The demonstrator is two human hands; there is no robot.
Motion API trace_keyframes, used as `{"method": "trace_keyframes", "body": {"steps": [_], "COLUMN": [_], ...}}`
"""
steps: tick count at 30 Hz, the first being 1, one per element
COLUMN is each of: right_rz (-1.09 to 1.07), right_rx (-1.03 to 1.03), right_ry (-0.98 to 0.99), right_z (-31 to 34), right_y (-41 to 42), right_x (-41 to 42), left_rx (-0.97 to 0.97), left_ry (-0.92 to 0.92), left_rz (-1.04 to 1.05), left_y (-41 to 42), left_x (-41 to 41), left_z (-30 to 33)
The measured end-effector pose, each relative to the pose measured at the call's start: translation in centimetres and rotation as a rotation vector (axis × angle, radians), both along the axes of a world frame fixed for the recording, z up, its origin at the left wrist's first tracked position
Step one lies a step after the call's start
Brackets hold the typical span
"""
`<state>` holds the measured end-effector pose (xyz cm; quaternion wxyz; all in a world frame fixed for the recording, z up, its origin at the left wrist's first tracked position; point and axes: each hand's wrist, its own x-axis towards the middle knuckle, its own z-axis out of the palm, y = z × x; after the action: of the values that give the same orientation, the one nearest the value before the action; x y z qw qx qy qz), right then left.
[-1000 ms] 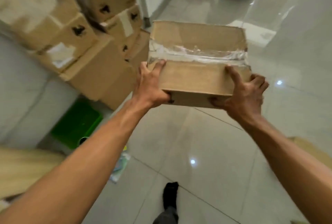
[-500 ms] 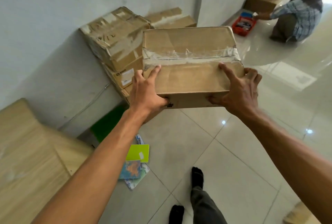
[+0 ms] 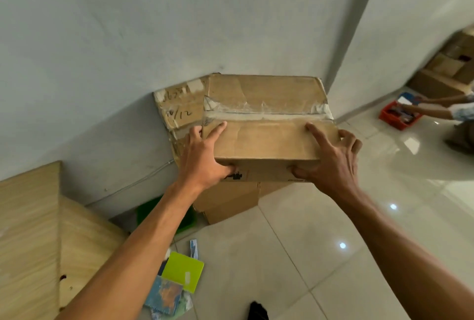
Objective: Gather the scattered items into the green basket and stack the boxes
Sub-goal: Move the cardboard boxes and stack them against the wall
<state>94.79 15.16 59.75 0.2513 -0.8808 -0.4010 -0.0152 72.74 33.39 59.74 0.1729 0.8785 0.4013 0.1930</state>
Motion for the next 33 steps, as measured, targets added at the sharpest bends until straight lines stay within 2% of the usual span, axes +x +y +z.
{"method": "trace_keyframes", "body": {"steps": [9,16,26,33], "right_rz": [0.096,0.072,0.188,0.392], "right_rx": [0.018,-0.023,-0.107,-0.314], "right_ry": [-0.065,-0.064,-0.043,-0.002], "right_z": [1.4,0.5,-2.9,-6.5], "right_y": [7.9,13.1,20.5,26.2], "right_x": [11.6,21.1,33.7,39.4], "left_rx": [0.015,0.003,-0.015,-0.109], "left_ry": [-0.06,-0.075,0.031,0.259], "left_rz": [0.092,0.095,0.235,0.417], "left_y": [5.7,10.9,14.6,16.3], "left_x": [9.9,20.0,31.5,36.0], "left_z": [0.4,-1.0,-4.2,-6.5]}}
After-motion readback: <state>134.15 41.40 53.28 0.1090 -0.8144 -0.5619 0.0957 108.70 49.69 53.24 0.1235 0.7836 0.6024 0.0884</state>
